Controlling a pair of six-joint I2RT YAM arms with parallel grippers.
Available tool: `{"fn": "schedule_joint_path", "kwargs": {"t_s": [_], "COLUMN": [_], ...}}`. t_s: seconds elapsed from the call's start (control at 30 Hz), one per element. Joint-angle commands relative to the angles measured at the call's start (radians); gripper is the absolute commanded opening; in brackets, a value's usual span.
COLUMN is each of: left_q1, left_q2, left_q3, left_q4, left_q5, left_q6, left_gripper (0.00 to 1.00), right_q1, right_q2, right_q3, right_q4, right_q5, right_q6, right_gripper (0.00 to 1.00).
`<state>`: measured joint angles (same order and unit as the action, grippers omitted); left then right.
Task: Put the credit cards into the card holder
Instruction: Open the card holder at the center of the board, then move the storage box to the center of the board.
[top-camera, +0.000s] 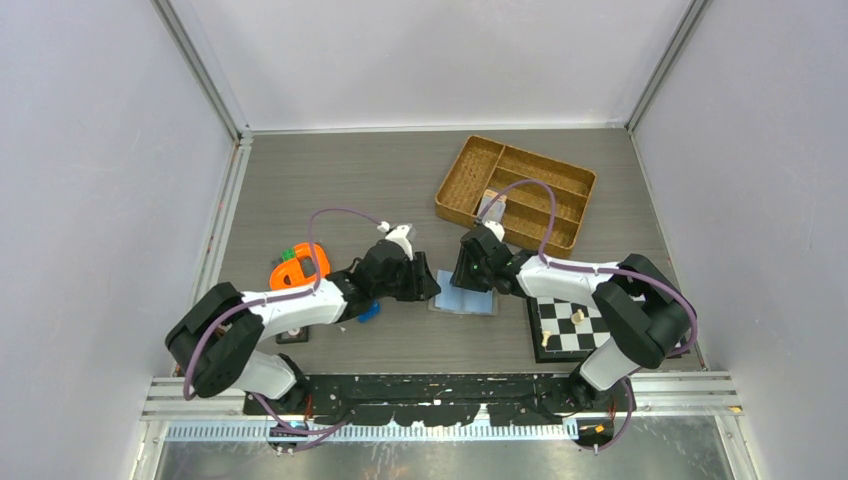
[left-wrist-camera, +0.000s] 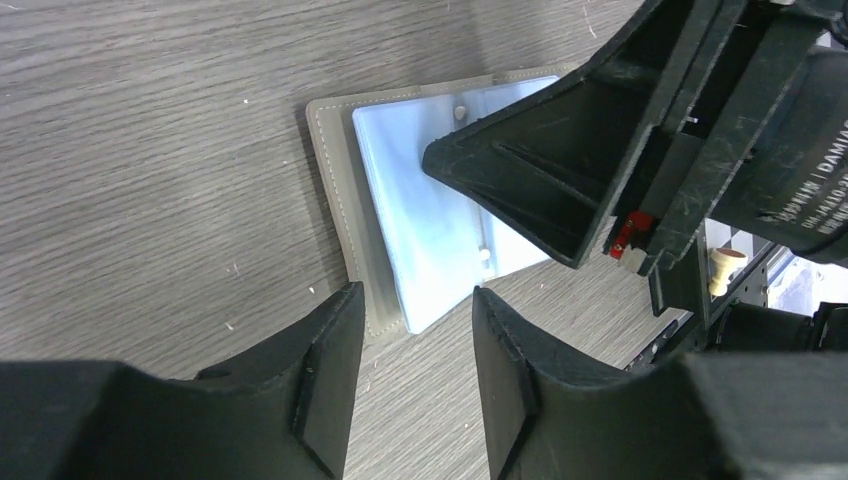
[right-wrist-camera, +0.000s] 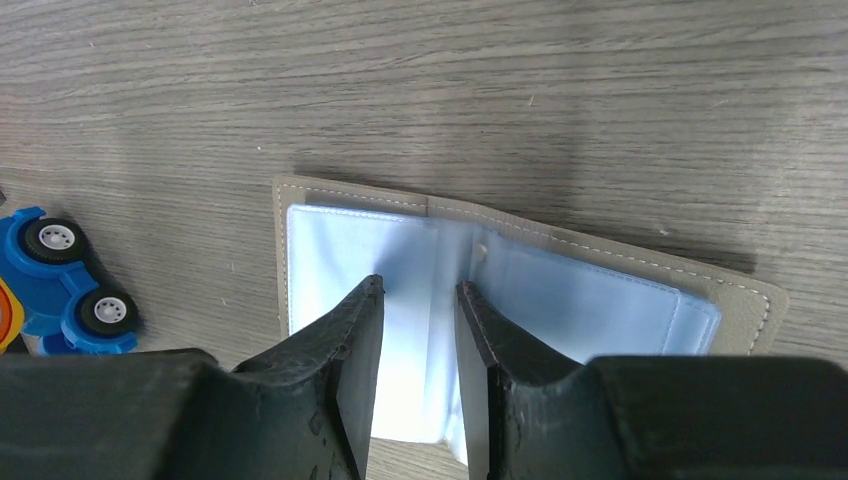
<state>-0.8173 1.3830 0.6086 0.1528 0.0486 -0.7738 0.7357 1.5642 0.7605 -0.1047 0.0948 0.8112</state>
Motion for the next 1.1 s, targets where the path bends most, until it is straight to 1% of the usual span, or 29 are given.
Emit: {"fn": "schedule_joint_path", "kwargs": {"t_s": [0.0,0.13,0.27,0.43,0.67,0.77,0.93,1.07], "left_q1": [0.015,0.020,0.023,0.024,0.024,0.024,0.024,0.032], "left_q2": [0.059,0.102,0.139,0.184,0.226,0.234,0.231,0.222], "left_q3": [0.035,0.028,0.018,0.006,0.005,0.002,-0.016,-0.006], "left_q4": [0.034,0.068,0.089,0.163,0.261,0.271,0.287,0.257], "left_q5": [0.058,0.070,0.062,0.099,0.139,0.132,0.106,0.109], "left_q6": [-0.005,-0.027,-0.042,-0.078,-0.128,-0.138,-0.156,-0.149], "left_gripper": [0.47,0.51,0.51,0.51,0.46,0.39,0.19,0.02], "right_q1": [0.000,0.000,0.000,0.000,0.001,0.000,0.001,0.000], "right_q2": [0.001,-0.006,-0.011,-0.003,0.008,0.003,-0.020,-0.080], "right_q3": [-0.013,-0.022,-0.030,-0.032,-0.028,-0.030,-0.028,-0.009], "right_q4": [0.028,0.028,0.030,0.037,0.040,0.040,0.037,0.001], "right_q5": [0.010,0.011,0.012,0.005,0.001,0.003,-0.002,0.003], "right_q6": [0.027,0.030,0.033,0.038,0.042,0.042,0.034,0.005], "right_gripper": [0.37,0.37,0.37,0.37,0.37,0.37,0.38,0.43]}}
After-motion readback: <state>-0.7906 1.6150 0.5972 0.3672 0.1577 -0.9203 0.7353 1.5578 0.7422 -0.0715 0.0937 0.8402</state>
